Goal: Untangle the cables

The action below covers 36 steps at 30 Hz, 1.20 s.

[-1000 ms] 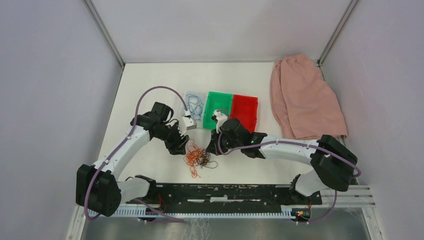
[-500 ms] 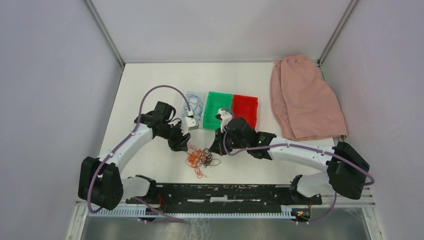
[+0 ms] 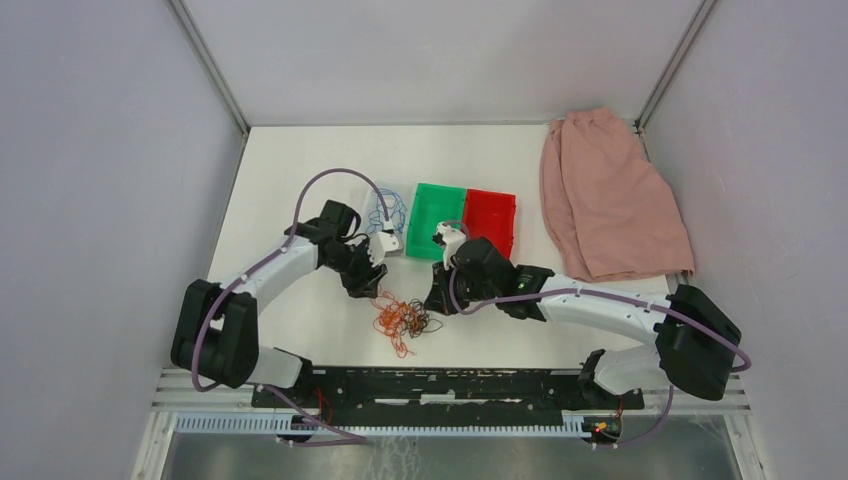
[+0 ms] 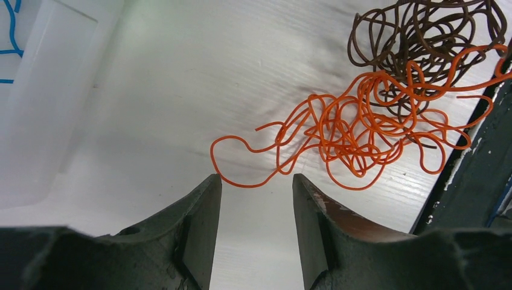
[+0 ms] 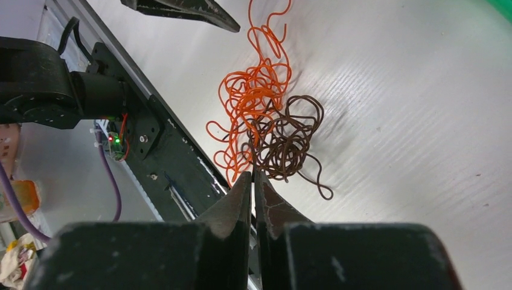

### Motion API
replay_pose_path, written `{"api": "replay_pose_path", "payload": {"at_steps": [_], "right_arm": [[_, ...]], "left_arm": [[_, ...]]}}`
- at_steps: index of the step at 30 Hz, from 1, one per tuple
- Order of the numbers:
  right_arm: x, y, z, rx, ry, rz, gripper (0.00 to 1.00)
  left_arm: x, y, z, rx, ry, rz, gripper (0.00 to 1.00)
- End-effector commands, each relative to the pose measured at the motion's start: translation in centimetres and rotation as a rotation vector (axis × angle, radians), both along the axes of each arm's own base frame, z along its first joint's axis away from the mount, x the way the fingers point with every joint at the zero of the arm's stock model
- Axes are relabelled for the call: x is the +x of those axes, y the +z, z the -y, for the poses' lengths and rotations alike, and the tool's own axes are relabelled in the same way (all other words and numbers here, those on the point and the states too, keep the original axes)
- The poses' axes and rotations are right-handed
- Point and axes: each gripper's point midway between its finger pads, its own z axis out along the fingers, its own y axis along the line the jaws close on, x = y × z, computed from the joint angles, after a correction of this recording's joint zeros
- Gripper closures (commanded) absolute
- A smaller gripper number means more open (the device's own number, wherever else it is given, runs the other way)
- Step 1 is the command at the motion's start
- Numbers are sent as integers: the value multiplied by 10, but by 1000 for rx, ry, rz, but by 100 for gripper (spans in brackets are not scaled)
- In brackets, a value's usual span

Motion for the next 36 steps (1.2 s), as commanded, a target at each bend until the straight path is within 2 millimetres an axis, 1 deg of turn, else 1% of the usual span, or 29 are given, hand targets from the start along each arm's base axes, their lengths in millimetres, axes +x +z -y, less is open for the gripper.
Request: {"api": "replay_pose_path", "payload": {"at_steps": [1,3,4,7,9,10,12,14,17,18,20,24,27,29,30,31,32,33,34,36], "right_arm": [[4,1,-3,13,-8,17,85],[6,1,-3,11,-13,23,79],[6,2,-2,12,-16,25,74],[8,4,-1,12,-22,38,66],[9,7,0,11,-25,50,64],[9,9,1,12,-25,56,64],[10,12,2,13,-26,66,64],[11,17,2,19,-27,74,65],[11,23,2,28,-31,85,67],[12,25,3,32,-36,90,67],[14,30,3,41,-43,100,68],[18,41,2,55,-54,123,69],[19,45,0,62,-56,133,70],[20,46,0,66,-57,134,70],[20,45,0,66,-59,132,69],[20,45,0,67,-62,131,67],[20,45,0,68,-64,130,65],[20,45,1,70,-67,130,64],[20,46,2,73,-70,131,63],[20,48,4,77,-80,136,62]], "left_arm": [[17,-1,8,-18,32,16,47],[17,-6,8,-7,35,-8,50],[15,-9,7,-3,21,-20,52],[8,-17,5,14,-14,-53,54],[1,-20,5,13,-38,-81,54],[1,-21,5,14,-42,-82,55],[4,-23,4,18,-36,-74,59],[7,-22,6,14,-29,-73,70],[10,-9,9,2,-27,-75,91],[12,-2,9,1,-31,-62,96],[14,13,8,3,-41,-26,97],[18,50,7,-20,-52,85,97],[11,68,8,-52,-59,123,97],[3,65,7,-56,-55,106,97],[0,59,5,-47,-49,87,90],[-3,51,3,-35,-32,57,72],[-5,43,1,-19,-10,22,59],[-7,35,0,-4,16,-16,54],[-8,26,-1,10,46,-48,51],[-5,13,-3,31,136,-96,48]]}}
